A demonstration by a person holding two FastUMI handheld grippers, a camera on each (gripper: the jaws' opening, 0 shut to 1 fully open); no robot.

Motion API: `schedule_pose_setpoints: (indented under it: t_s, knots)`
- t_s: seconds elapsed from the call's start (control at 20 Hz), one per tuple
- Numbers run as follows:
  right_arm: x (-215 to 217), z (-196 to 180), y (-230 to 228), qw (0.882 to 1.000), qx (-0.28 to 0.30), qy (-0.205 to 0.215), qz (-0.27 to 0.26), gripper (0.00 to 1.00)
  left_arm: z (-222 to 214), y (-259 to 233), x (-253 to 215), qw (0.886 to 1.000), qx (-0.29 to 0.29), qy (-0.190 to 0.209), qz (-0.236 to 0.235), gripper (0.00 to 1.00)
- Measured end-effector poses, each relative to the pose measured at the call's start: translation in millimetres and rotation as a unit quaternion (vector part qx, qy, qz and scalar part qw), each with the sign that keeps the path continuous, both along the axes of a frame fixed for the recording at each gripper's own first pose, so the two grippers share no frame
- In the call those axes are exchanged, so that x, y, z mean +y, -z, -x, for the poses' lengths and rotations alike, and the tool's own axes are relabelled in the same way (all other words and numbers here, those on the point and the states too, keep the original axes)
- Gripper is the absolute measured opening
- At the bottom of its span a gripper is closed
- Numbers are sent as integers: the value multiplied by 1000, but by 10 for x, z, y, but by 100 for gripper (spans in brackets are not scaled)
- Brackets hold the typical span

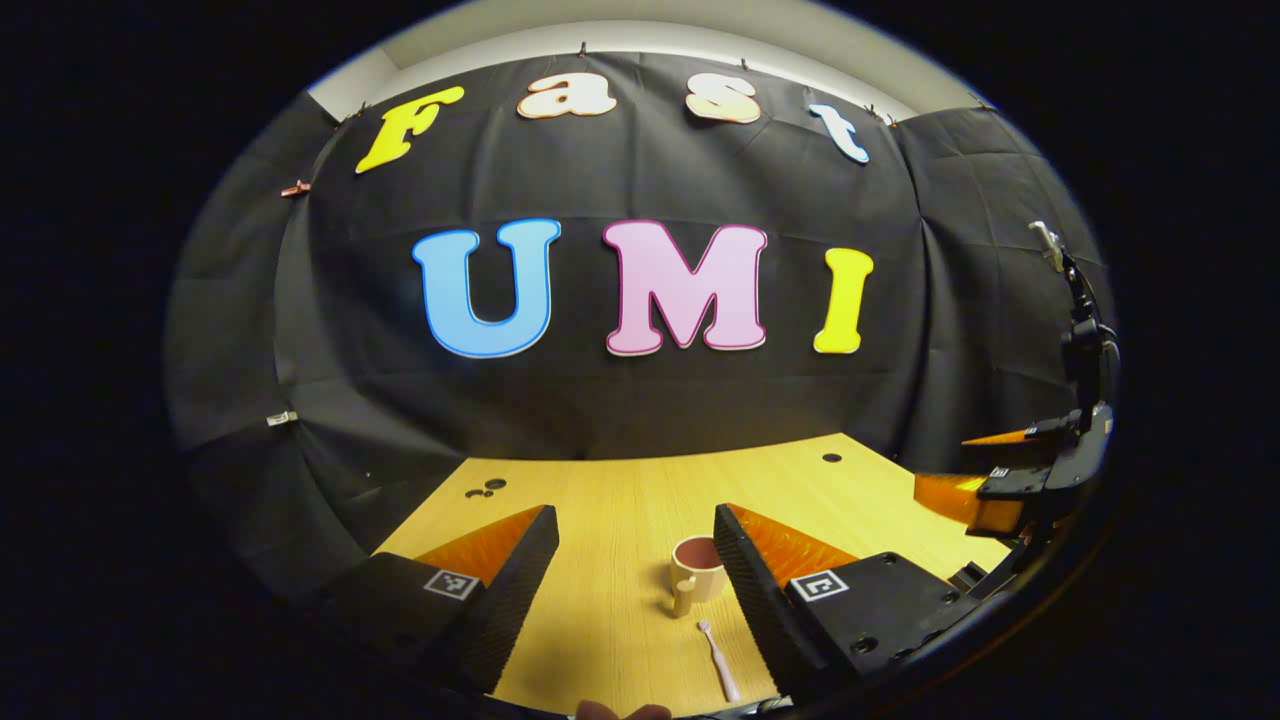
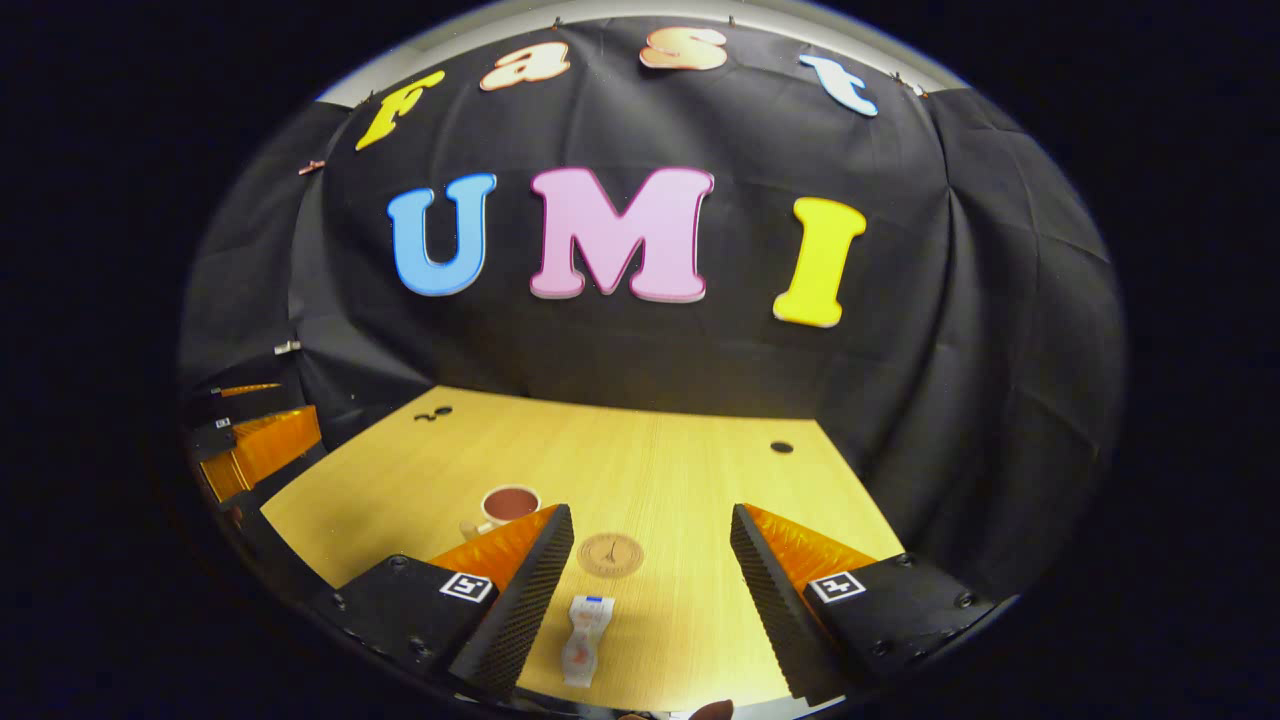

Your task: Put the toothbrush and toothpaste on the desktop into the cup, then pick up the cup and place it on the coaster on the desktop.

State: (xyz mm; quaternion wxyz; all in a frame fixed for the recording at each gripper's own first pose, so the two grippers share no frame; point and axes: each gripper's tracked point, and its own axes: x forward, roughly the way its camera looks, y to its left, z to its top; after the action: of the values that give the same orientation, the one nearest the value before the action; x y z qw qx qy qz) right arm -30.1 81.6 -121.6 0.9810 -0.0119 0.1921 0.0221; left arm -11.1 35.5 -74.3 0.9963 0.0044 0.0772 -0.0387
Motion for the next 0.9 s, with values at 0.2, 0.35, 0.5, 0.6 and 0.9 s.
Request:
schedule_pose_setpoints:
  t_s: [0.2, 0.35, 0.5, 0.6, 0.9]
  knots:
    - [220, 175, 697, 995, 100, -8, 10, 98, 219, 285, 125, 1000, 29, 2, 5, 97]
    - [387, 205, 1164, 987, 158, -16, 13, 98, 338, 458, 238, 999, 44, 0, 2, 97]
    - [511, 232, 1635, 974, 227, -21, 8, 98, 453, 614, 386, 998, 58, -11, 3, 97]
    - [543, 198, 1850, 966, 258, -15, 11, 96, 525, 711, 461, 997, 68, -18, 7, 97]
    - [586, 66, 2387, 941, 335, -26, 39, 80, 697, 890, 596, 996, 79, -29, -2, 97]
